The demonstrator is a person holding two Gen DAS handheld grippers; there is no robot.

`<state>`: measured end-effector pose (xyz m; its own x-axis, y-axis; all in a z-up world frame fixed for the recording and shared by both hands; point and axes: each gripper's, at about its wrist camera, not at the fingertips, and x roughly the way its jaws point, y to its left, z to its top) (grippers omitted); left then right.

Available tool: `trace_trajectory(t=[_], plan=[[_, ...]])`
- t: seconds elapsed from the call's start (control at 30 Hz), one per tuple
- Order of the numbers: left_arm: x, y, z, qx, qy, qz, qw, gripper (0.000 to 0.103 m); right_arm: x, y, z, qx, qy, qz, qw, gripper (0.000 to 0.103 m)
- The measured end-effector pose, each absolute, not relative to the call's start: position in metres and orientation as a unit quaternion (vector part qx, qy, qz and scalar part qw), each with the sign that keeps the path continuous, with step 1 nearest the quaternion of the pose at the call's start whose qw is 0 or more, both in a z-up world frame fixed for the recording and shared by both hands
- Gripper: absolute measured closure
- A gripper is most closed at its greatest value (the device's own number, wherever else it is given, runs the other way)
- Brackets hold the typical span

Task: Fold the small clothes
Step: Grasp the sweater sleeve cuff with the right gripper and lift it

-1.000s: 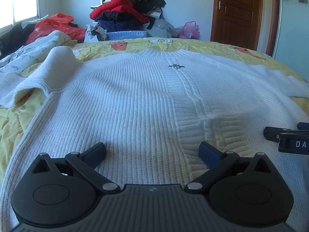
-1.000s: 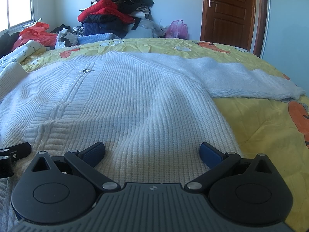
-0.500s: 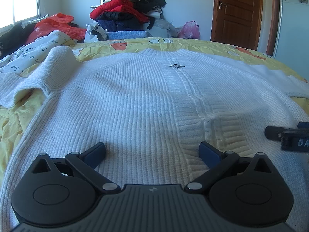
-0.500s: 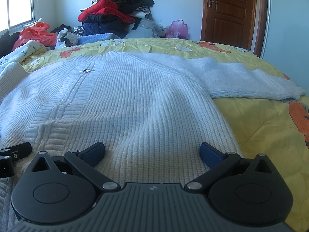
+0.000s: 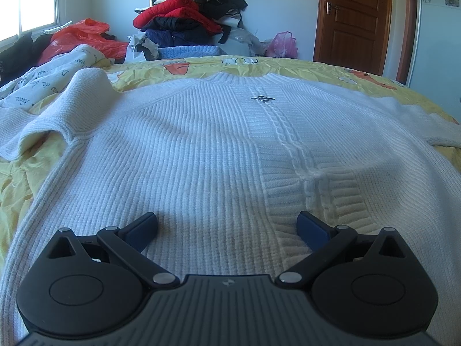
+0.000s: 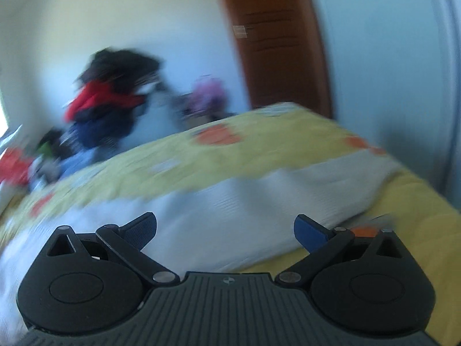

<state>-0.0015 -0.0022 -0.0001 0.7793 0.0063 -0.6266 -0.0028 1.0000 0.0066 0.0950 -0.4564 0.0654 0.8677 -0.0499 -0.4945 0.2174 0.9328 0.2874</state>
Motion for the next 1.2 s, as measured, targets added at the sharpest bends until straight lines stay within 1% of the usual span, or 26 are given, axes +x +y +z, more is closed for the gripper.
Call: trace_trajectory(t=[0.07,0.1,0.13,0.17,0.23,0.37,0.47,0.5,0.53,0.57,0.6,0.63,0.7,0.83,0.93,1.07,1.13,1.2], plan=[[-0.001,-0.002,0.000,0.003,0.332,0.002,0.943,0.000,0.106,-0.505,0.060,0.230,0.248,-0.110,0.935,0.005],[-0.001,-0.003,0.000,0.002,0.332,0.002,0.943,0.000,0.109,-0.528,0.056,0.261,0.244,-0.127,0.925,0.010],[-0.001,-0.003,0.000,0.002,0.332,0.002,0.943,0.000,0.111,-0.547,0.050,0.286,0.242,-0.142,0.916,0.016],[-0.001,-0.002,0.000,0.003,0.332,0.002,0.943,0.000,0.112,-0.566,0.043,0.313,0.237,-0.159,0.906,0.019],[-0.001,-0.002,0.000,0.002,0.332,0.003,0.943,0.000,0.120,-0.595,0.028,0.353,0.235,-0.191,0.885,0.032],[-0.001,-0.002,0.000,0.003,0.332,0.003,0.943,0.000,0.129,-0.619,-0.004,0.402,0.238,-0.213,0.858,0.034],[-0.001,-0.002,0.000,0.002,0.332,0.002,0.943,0.000,0.139,-0.611,-0.012,0.375,0.234,-0.204,0.873,0.038],[-0.001,-0.002,0.000,0.002,0.332,0.002,0.943,0.000,0.144,-0.608,-0.015,0.372,0.235,-0.200,0.876,0.045],[-0.001,-0.002,0.000,0.002,0.332,0.002,0.943,0.000,0.149,-0.609,-0.017,0.374,0.237,-0.196,0.875,0.058],[-0.001,-0.002,0.000,0.002,0.332,0.002,0.943,0.000,0.155,-0.611,-0.019,0.373,0.238,-0.197,0.875,0.069],[-0.001,-0.002,0.000,0.002,0.332,0.002,0.943,0.000,0.161,-0.611,-0.020,0.363,0.244,-0.205,0.875,0.087],[-0.001,-0.002,0.000,0.002,0.332,0.002,0.943,0.000,0.166,-0.608,-0.023,0.352,0.255,-0.210,0.876,0.087],[-0.001,-0.002,0.000,0.002,0.332,0.002,0.943,0.000,0.164,-0.614,-0.015,0.352,0.250,-0.214,0.876,0.087],[-0.001,-0.001,0.001,-0.004,0.330,-0.004,0.944,0.000,0.150,-0.597,0.012,0.330,0.210,-0.199,0.898,0.087],[0.001,-0.006,0.017,0.018,0.310,-0.028,0.950,0.000,0.139,-0.570,0.042,0.313,0.185,-0.160,0.918,0.087],[0.004,-0.012,0.049,0.045,0.244,-0.033,0.968,0.000,0.130,-0.505,0.077,0.272,0.175,-0.071,0.944,0.087],[0.011,-0.008,0.056,0.022,0.243,-0.029,0.969,0.000,0.127,-0.463,0.085,0.263,0.176,-0.014,0.948,0.087],[0.015,-0.002,0.056,-0.016,0.257,-0.031,0.966,0.000,0.128,-0.416,0.085,0.264,0.187,0.046,0.945,0.087]])
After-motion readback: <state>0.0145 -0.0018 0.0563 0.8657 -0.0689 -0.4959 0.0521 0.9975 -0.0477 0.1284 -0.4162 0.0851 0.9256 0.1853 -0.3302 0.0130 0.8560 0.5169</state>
